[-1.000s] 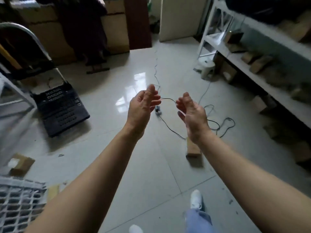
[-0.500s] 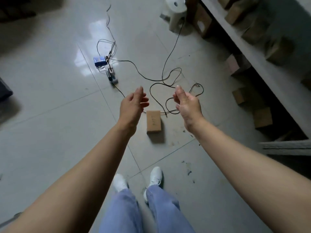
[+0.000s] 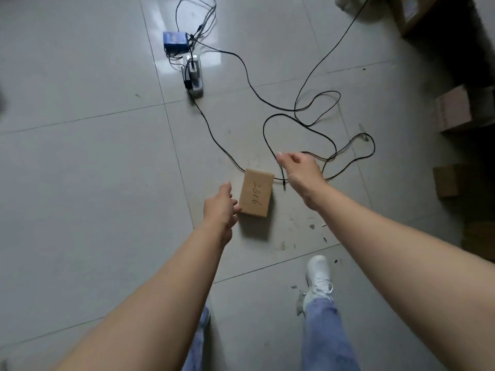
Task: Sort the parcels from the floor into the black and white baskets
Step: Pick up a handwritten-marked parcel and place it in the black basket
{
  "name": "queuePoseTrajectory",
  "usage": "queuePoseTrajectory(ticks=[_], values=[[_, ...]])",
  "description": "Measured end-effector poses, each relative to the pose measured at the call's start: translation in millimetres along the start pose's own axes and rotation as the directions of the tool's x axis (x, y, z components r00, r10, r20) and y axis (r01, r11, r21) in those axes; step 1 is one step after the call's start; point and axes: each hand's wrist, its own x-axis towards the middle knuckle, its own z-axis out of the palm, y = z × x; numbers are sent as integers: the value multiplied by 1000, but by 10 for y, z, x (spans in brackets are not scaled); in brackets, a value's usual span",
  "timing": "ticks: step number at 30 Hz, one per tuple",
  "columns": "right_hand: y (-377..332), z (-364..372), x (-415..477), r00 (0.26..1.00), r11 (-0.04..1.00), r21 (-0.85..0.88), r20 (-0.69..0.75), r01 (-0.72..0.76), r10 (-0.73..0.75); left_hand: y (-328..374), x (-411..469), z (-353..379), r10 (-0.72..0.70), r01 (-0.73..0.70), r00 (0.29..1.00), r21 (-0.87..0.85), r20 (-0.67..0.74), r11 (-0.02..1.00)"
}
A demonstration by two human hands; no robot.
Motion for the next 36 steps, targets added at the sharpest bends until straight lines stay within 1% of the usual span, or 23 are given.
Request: queuePoseTrajectory(ticks=[5,9,11,14,16,17,19,21,24,26,28,30,33,36], values=[[687,280,1106,988,978,-208,155,28,4,-631,1071,420,-146,135,981,-95,-127,986],[1309,543,1844,969,930,-353,248,102,-12,-1129,1906,746,-249,220,957,-189,-147,957],[1603,700,2174,960,886,-434,276,161,-39,-1317,2293,866,-284,248,950,-242,-130,938],[1939,894,2571,946,773,-580,316,255,-75,-1515,2728,961,-317,283,946,-316,-61,906],[2100,966,2774,938,720,-640,343,268,-44,-1600,2907,974,-326,311,945,-341,13,887],[2172,982,2839,933,711,-653,359,262,-13,-1629,2962,970,-327,323,944,-353,48,878],[2288,999,2896,923,737,-633,383,236,34,-1645,3020,938,-318,328,944,-383,93,864],[2285,1000,2847,929,766,-610,368,203,46,-1588,2965,891,-302,310,950,-391,83,867],[1954,967,2626,939,786,-576,343,224,-17,-1375,2674,757,-263,247,965,-384,11,890],[1518,947,2387,937,809,-525,338,265,-88,-1084,2407,612,-197,149,977,-401,-81,904],[981,935,2071,928,826,-473,343,307,-148,-720,2066,422,-142,50,971,-419,-191,906],[373,912,1698,916,829,-433,339,355,-215,-284,1621,190,-77,-47,958,-419,-275,907],[-585,889,1041,880,813,-370,339,450,-333,358,823,-253,37,-198,927,-403,-373,894],[-1463,900,240,830,813,-251,361,526,-425,850,-74,-848,176,-367,866,-358,-468,859]])
